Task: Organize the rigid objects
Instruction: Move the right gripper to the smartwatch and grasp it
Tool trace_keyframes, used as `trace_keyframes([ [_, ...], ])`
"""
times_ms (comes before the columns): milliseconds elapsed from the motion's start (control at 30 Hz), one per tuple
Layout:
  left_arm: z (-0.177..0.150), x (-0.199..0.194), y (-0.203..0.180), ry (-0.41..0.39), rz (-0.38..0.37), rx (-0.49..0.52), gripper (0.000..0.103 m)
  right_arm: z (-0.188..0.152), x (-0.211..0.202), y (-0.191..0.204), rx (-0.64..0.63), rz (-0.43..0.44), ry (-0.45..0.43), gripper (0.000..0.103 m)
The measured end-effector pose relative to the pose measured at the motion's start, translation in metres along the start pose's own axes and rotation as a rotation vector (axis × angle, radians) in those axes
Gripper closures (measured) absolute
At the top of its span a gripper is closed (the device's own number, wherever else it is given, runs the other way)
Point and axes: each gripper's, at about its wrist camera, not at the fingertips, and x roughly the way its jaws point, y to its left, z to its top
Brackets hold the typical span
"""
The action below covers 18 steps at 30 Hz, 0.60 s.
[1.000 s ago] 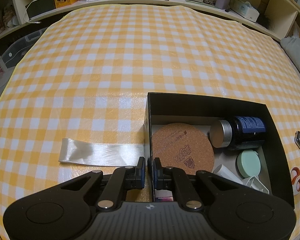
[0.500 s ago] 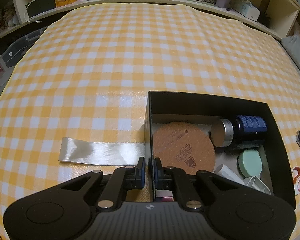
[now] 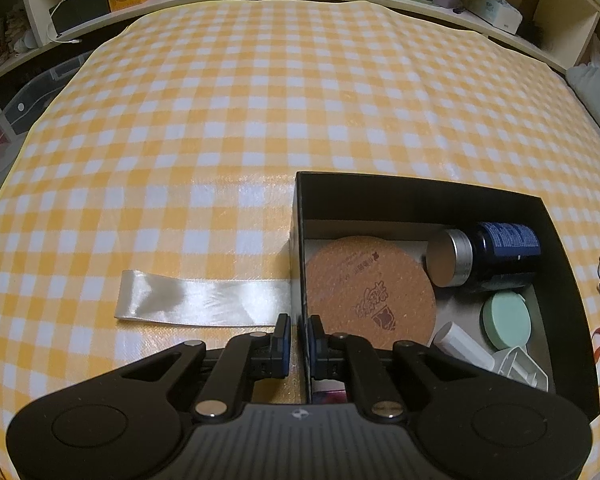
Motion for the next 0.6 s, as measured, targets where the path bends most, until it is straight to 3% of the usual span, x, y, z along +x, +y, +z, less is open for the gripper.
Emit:
trace_keyframes([
  [300, 0.001, 0.002, -0.003, -0.004, -0.003, 0.001, 0.094, -0.005, 0.004, 0.022, -0.074, 0.119, 0.081, 0.029],
  [500, 0.004, 0.000, -0.004, -0.005, -0.004, -0.001, 0.094, 0.002, 0.007, 0.011, 0.118, 0.091, 0.111, 0.044],
  [600, 0.005, -0.001, -0.003, -0.004, -0.004, -0.001, 0.094, 0.003, 0.008, 0.015, 0.120, 0.057, 0.122, 0.046],
])
